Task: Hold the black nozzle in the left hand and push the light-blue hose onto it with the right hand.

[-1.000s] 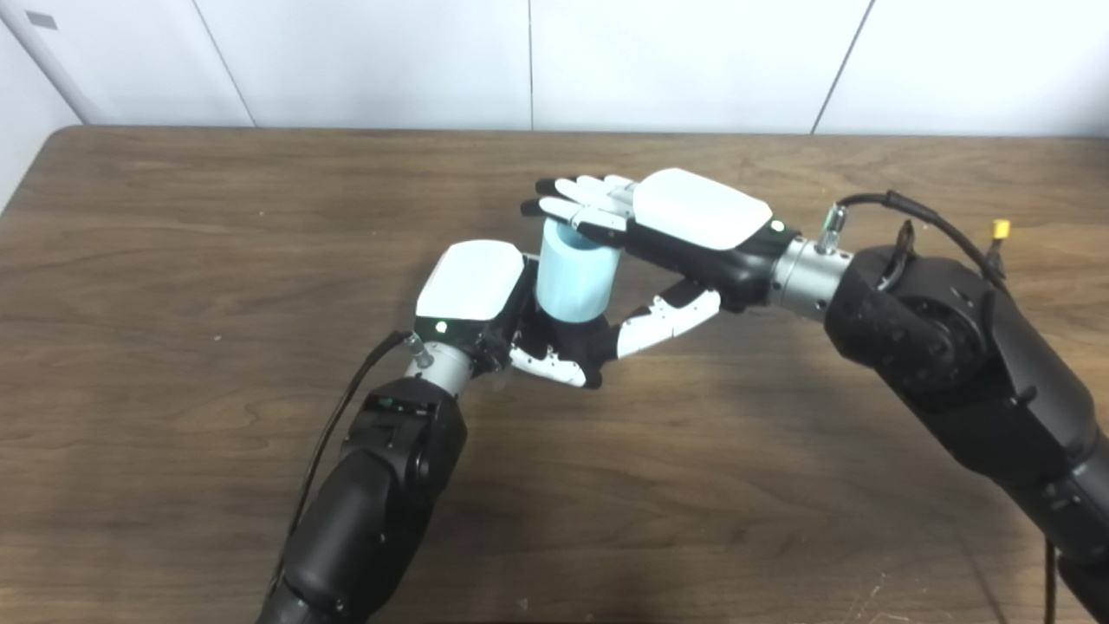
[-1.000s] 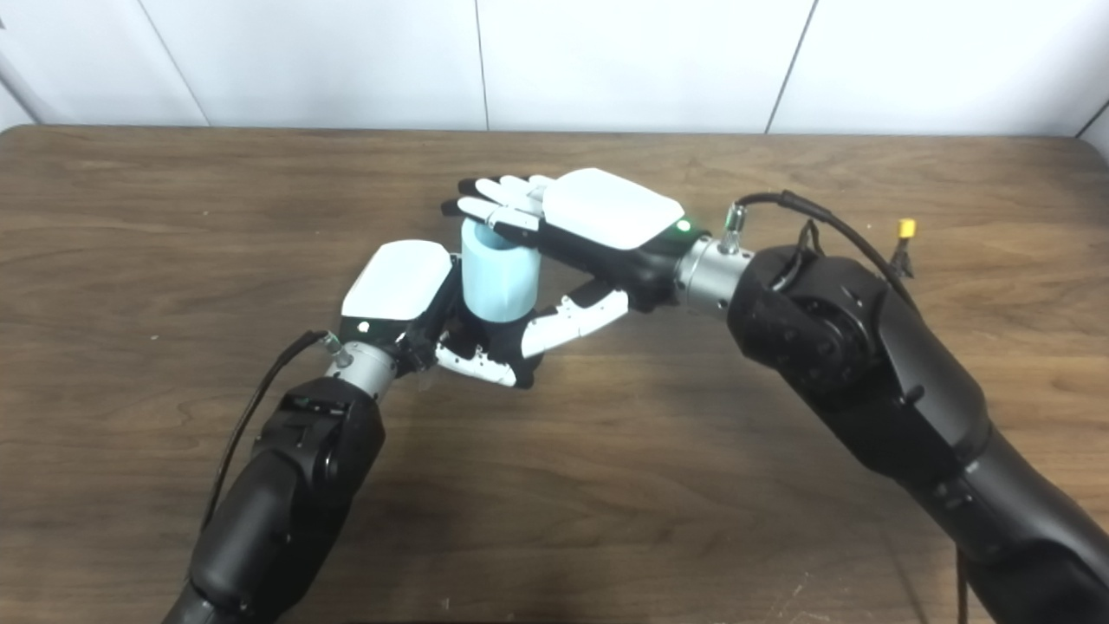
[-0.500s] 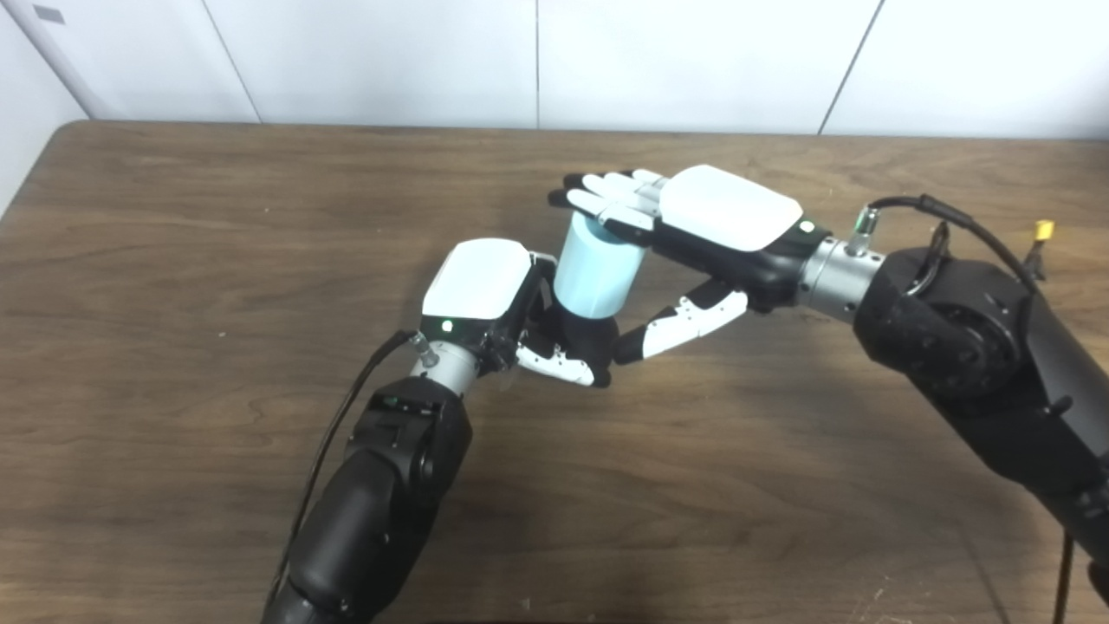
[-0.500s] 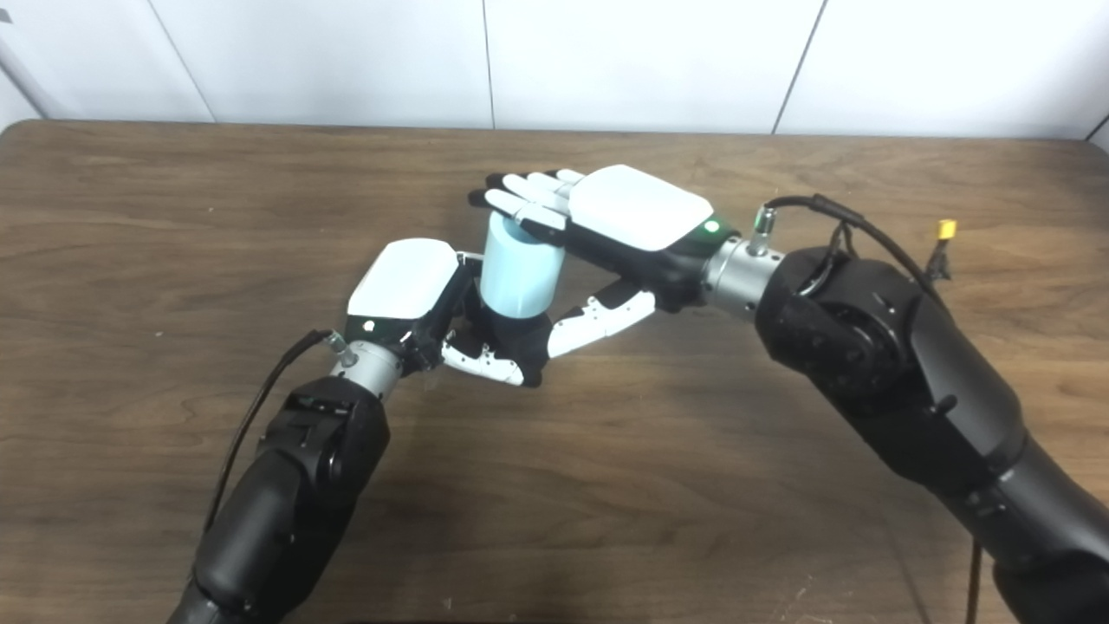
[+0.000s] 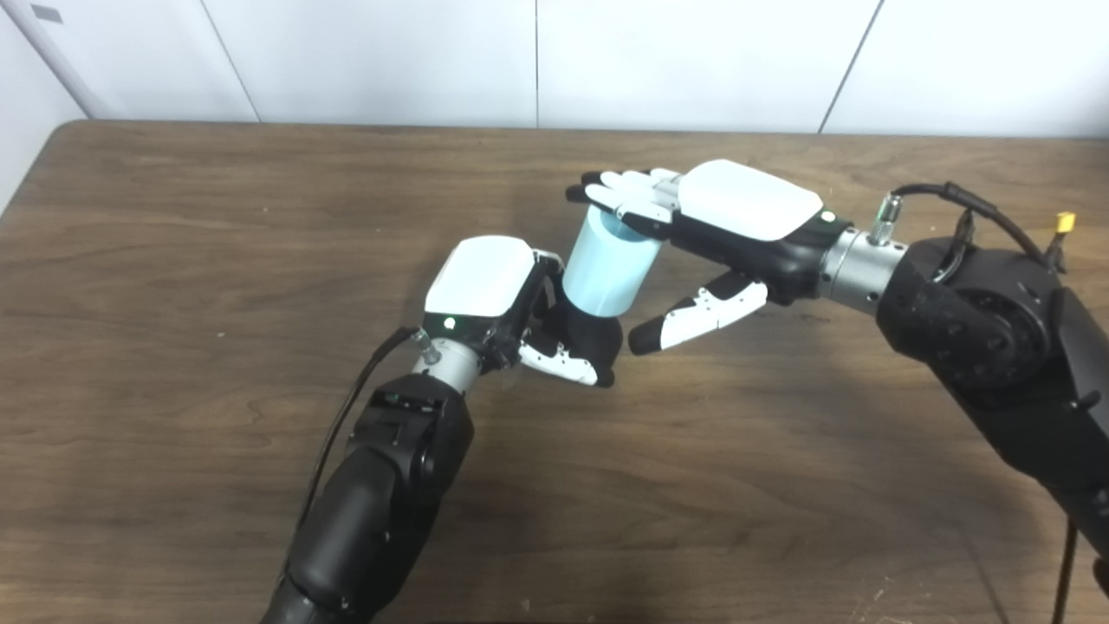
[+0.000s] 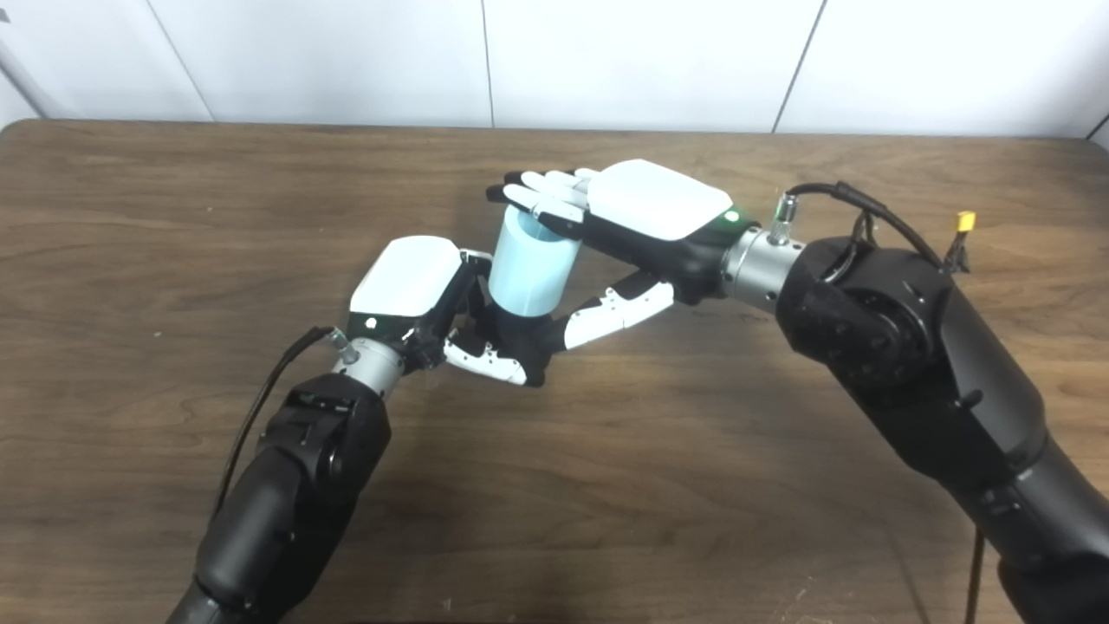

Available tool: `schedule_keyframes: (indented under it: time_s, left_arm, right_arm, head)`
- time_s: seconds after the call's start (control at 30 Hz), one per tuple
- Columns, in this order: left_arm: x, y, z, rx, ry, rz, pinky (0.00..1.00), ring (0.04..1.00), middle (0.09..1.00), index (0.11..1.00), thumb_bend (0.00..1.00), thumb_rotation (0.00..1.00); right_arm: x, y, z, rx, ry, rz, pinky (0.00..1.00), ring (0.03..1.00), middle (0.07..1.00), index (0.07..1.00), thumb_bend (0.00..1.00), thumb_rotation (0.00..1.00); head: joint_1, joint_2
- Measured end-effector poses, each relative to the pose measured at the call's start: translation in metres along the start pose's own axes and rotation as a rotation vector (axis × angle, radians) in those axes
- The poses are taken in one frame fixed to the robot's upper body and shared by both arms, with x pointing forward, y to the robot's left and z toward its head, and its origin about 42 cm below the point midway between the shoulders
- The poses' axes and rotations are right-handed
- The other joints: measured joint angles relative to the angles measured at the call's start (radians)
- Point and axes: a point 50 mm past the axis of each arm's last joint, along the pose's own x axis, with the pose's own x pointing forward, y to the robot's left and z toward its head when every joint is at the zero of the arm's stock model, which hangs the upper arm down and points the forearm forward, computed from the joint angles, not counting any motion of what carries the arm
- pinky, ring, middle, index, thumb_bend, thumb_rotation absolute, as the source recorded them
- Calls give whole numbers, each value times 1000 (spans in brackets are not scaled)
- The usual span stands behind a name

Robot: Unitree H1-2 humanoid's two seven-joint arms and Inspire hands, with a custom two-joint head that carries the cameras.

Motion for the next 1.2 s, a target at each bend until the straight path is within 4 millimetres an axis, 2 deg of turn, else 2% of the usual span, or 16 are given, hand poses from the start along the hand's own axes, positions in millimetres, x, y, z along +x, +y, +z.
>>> schedule_keyframes:
  time_s: [0.43,0.6,0.8,0.93,1.07,1.2]
  left_arm:
    - [0,-2,1,11,-2,-17,396,500,487,485,522,0]
    - [0,-2,2,16,-2,-17,391,491,457,491,523,0]
    - [-1,-2,1,16,1,-16,358,459,429,489,522,0]
    - [-1,-2,-2,11,13,-20,369,470,430,490,523,0]
    - [-1,1,-2,9,21,-38,362,472,426,493,522,0]
    - [-3,5,-2,9,30,-53,371,480,445,491,523,0]
  right_arm:
    - [5,5,16,-36,-34,8,960,975,968,950,677,1000]
    - [7,9,20,-54,-35,18,973,997,990,967,710,1000]
    - [12,12,22,-87,-26,26,999,1000,1000,980,698,1000]
    - [20,12,23,-114,-18,32,1000,1000,1000,978,705,1000]
    - [23,10,22,-116,-15,33,1000,1000,1000,968,701,1000]
    - [23,9,22,-114,-16,32,1000,1000,1000,966,703,1000]
  head:
    - [-2,3]
    - [0,3]
    - [2,9]
    - [0,25]
    - [8,84]
    - [11,104]
